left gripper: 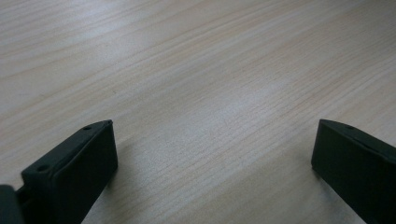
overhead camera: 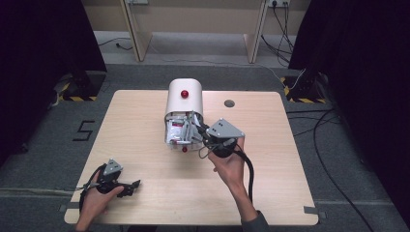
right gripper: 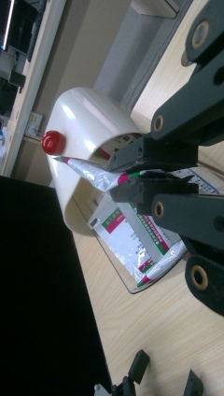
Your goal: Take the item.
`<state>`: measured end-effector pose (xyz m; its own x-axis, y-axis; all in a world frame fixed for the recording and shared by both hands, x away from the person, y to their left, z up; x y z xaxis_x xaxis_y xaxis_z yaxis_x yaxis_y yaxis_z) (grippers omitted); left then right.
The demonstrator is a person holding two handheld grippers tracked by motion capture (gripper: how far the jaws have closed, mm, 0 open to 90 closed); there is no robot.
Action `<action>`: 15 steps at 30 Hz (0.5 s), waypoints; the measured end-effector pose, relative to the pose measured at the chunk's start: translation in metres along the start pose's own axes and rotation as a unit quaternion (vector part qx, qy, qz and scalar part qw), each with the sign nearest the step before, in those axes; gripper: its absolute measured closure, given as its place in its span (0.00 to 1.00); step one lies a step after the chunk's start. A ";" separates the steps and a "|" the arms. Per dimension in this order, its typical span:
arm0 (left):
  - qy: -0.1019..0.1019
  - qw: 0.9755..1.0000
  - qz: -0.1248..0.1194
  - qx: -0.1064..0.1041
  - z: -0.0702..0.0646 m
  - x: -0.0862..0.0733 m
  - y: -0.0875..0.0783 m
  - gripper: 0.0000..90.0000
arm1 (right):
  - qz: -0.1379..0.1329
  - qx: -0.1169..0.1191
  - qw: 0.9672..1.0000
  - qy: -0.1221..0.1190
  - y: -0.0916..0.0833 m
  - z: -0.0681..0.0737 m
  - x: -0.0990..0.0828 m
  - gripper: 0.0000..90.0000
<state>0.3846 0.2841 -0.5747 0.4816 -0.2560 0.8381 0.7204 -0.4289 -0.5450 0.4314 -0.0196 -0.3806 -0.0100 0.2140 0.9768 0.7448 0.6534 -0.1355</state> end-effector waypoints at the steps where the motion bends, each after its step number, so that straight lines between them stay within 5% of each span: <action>1: 0.000 1.000 0.000 0.000 0.000 0.000 0.000 0.00 | -0.003 0.000 1.000 -0.002 -0.002 -0.001 0.001 0.95; 15: 0.000 1.000 0.000 0.000 0.000 0.000 0.000 0.00 | -0.007 -0.018 1.000 -0.003 -0.026 -0.019 -0.004 0.95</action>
<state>0.3846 0.2841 -0.5747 0.4815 -0.2561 0.8382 0.7204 -0.4291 -0.5450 0.4247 -0.0515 -0.3774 -0.0239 0.2102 0.9774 0.7682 0.6296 -0.1166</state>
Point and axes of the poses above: each handheld gripper's, and its own axes: y roughly forward along the jaws, x roughly out of its top, z roughly to its left, the point moved 7 cm from there along y, roughly forward along the jaws, and after that the axes turned 10 degrees about -z, right-handed, at the moved point
